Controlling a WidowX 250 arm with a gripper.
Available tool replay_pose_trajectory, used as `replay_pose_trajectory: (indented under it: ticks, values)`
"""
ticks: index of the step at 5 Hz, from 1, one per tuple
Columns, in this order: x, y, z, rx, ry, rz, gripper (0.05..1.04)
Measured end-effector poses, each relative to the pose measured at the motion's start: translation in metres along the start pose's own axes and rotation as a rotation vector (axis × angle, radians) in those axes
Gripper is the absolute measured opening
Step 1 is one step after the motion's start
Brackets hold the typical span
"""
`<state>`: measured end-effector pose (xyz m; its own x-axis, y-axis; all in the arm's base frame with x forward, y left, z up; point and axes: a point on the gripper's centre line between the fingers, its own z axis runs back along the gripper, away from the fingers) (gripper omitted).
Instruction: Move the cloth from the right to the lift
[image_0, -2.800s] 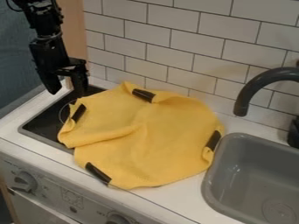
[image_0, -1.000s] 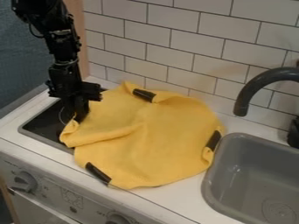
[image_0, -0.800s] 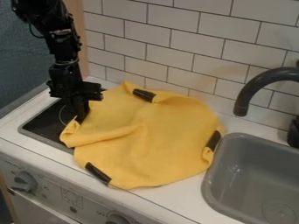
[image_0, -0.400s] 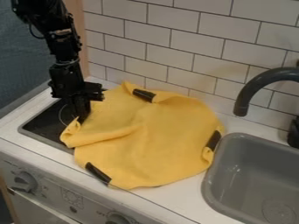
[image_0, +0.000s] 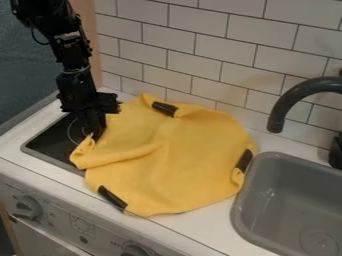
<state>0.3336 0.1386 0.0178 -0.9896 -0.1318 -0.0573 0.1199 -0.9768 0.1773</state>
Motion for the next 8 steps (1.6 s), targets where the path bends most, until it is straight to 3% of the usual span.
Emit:
replay_pose_trajectory:
  ticks: [2,4,5,6,8]
  values:
    - [-0.004,0.028,0.021,0.024,0.067,-0.021,0.048]
    - [-0.013,0.096,0.015,0.068,0.059,-0.132,0.048]
    - [-0.021,0.131,0.015,0.063,0.068,-0.218,0.048]
    - [-0.028,0.159,0.008,0.079,0.064,-0.283,0.048]
    - [-0.040,0.187,-0.024,0.049,0.012,-0.342,0.069]
